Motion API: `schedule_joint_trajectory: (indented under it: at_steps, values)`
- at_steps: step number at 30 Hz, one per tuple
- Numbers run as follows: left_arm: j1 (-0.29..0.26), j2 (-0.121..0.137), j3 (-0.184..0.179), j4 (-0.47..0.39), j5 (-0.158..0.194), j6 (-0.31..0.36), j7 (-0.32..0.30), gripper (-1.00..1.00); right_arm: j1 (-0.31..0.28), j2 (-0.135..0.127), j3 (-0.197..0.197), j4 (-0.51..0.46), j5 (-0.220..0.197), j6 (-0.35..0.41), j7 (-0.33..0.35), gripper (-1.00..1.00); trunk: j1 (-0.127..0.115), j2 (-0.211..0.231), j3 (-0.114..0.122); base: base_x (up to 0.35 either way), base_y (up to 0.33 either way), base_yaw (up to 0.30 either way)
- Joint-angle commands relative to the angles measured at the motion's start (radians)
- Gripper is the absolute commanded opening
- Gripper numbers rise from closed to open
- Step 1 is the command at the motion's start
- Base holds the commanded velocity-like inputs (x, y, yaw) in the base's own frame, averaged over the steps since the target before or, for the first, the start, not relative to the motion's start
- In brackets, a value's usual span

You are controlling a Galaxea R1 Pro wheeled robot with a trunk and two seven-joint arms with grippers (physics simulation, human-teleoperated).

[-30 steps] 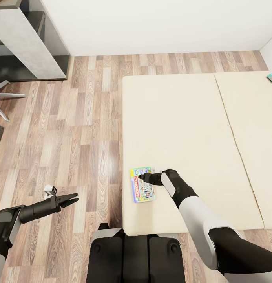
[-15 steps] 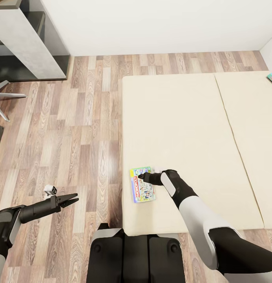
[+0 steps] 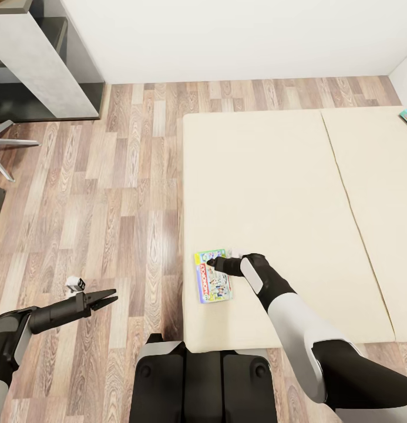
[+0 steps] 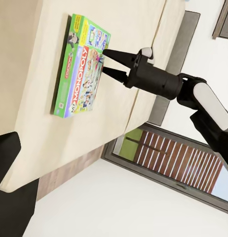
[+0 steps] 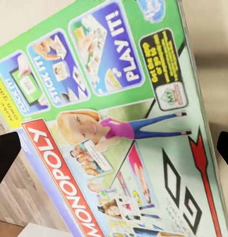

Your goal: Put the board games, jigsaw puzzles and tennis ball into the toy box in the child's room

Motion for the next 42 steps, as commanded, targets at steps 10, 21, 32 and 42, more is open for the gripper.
schedule_joint_trajectory:
  at_steps: [10, 21, 32, 42]
  values:
    - [0.000, 0.000, 0.000, 0.000, -0.001, 0.011, -0.004, 1.00, 0.000, 0.000, 0.000, 0.004, 0.003, 0.004, 0.003, 1.00, 0.001, -0.002, -0.001, 0.000, 0.000, 0.000]
    - [0.000, 0.000, 0.000, 0.000, -0.001, 0.011, -0.004, 1.00, -0.002, 0.000, 0.001, 0.040, 0.004, 0.000, 0.003, 1.00, 0.001, -0.002, -0.001, -0.028, 0.017, 0.000]
    - [0.000, 0.000, 0.000, 0.000, -0.001, 0.011, -0.004, 1.00, -0.002, 0.000, 0.000, 0.042, 0.003, 0.000, 0.003, 1.00, 0.001, -0.002, -0.001, -0.002, 0.002, 0.000]
    - [0.000, 0.000, 0.000, 0.000, -0.001, 0.010, -0.004, 1.00, -0.002, 0.000, 0.000, 0.042, 0.003, 0.000, 0.003, 1.00, 0.001, -0.002, -0.001, 0.000, 0.000, 0.000]
